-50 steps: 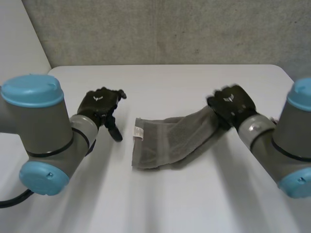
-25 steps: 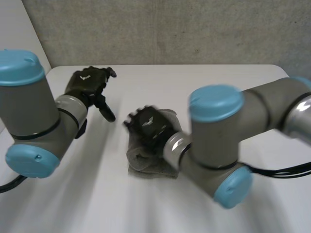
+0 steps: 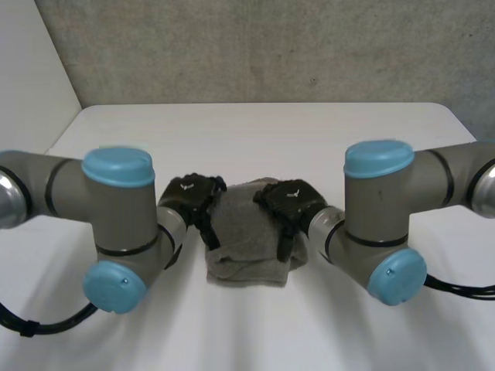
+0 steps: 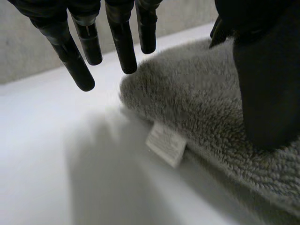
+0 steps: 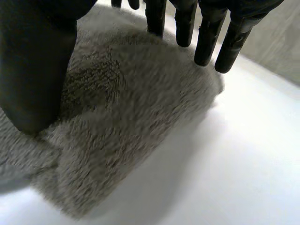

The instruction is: Fold the towel.

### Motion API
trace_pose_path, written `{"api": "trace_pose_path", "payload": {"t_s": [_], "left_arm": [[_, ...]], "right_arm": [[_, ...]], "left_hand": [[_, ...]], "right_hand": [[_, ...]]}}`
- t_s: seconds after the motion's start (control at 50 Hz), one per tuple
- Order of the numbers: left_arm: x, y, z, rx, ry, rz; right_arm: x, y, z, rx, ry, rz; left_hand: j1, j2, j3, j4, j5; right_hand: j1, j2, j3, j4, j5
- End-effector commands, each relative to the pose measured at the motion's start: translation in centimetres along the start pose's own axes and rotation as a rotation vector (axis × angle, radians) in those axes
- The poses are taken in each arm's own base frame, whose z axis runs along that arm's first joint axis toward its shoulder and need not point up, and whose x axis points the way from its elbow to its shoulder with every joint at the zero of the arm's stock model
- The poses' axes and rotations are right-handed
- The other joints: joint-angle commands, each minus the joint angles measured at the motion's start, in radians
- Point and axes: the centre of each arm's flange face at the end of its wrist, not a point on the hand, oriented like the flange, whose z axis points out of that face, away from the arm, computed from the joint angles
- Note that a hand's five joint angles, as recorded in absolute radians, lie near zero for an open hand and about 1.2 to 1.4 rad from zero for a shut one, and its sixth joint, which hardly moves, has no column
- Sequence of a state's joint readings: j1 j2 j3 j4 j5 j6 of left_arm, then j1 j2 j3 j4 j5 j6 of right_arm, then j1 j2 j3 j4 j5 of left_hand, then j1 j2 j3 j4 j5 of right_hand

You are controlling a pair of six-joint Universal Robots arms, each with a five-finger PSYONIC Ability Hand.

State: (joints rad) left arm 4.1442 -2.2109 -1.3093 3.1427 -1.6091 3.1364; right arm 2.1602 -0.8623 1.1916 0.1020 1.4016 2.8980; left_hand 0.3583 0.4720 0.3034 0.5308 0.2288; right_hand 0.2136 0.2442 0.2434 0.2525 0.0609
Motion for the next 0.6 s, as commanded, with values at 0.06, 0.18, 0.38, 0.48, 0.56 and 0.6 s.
{"api": "trace_pose_path", "payload": {"t_s": [0.06, 0.18, 0.38, 0.48, 0.56, 0.6], "left_arm": [[-0.3, -7.9, -3.6, 0.195, -0.004, -0.005], [-1.0, -12.0, -6.2, 0.297, -0.027, -0.023], [-2.9, -14.6, -7.8, 0.352, -0.088, -0.057], [-3.2, -14.7, -8.0, 0.341, -0.093, -0.081], [-3.2, -14.9, -8.1, 0.342, -0.095, -0.083], [-3.2, -14.9, -8.1, 0.342, -0.095, -0.083]], "right_arm": [[4.1, -8.2, -5.0, 0.234, 0.113, 0.112], [6.8, -11.2, -7.9, 0.331, 0.237, 0.178], [8.4, -11.3, -8.5, 0.325, 0.368, 0.193], [8.5, -11.4, -8.6, 0.33, 0.37, 0.193], [8.5, -11.5, -8.7, 0.332, 0.372, 0.193], [8.5, -11.6, -8.8, 0.335, 0.373, 0.192]], "left_hand": [[-0.162, -0.276, -0.108, -0.335, -0.207], [-0.162, -0.276, -0.108, -0.335, -0.207], [-0.162, -0.276, -0.108, -0.335, -0.207], [-0.162, -0.276, -0.108, -0.335, -0.207], [-0.162, -0.276, -0.108, -0.335, -0.207], [-0.162, -0.276, -0.108, -0.335, -0.207]], "right_hand": [[-0.039, -0.07, -0.069, -0.078, -0.061], [-0.039, -0.07, -0.069, -0.078, -0.061], [-0.039, -0.07, -0.069, -0.078, -0.061], [-0.039, -0.07, -0.069, -0.078, -0.061], [-0.039, -0.07, -0.069, -0.078, -0.061], [-0.039, -0.07, -0.069, -0.078, -0.061]]}}
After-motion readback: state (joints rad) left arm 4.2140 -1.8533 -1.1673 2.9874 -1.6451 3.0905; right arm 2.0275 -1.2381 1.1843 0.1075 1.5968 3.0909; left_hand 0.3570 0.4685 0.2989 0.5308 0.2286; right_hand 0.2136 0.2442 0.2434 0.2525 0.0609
